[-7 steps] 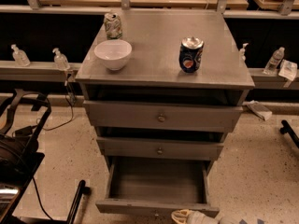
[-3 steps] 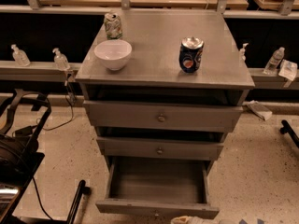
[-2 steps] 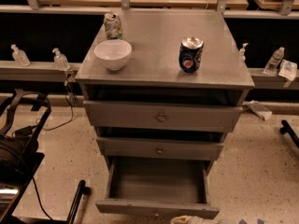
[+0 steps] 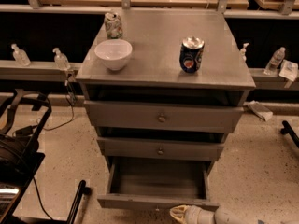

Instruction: Close bottom drawer

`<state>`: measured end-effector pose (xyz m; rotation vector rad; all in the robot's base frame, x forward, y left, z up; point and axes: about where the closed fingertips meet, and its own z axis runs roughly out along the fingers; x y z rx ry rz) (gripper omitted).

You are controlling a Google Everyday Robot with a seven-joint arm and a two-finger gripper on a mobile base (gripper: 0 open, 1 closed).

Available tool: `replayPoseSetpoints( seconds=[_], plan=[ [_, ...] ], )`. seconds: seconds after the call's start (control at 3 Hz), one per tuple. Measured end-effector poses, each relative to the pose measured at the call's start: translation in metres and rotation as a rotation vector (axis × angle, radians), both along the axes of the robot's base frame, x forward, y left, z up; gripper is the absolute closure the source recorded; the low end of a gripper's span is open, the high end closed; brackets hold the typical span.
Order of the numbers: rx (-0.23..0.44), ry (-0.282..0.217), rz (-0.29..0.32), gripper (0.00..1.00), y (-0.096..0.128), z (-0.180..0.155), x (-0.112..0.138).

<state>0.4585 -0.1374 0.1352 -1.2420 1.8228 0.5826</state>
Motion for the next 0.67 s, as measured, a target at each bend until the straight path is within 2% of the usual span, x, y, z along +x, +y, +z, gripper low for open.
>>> replayPoseSetpoints(
  seconds=[0.33,0.67],
  plan=[
    [0.008,-0.014,-0.014,1.00,0.0004,0.0019,0.0267],
    [0.009,-0.015,-0.015,1.00,-0.0003,0.0020,0.0261]
  ],
)
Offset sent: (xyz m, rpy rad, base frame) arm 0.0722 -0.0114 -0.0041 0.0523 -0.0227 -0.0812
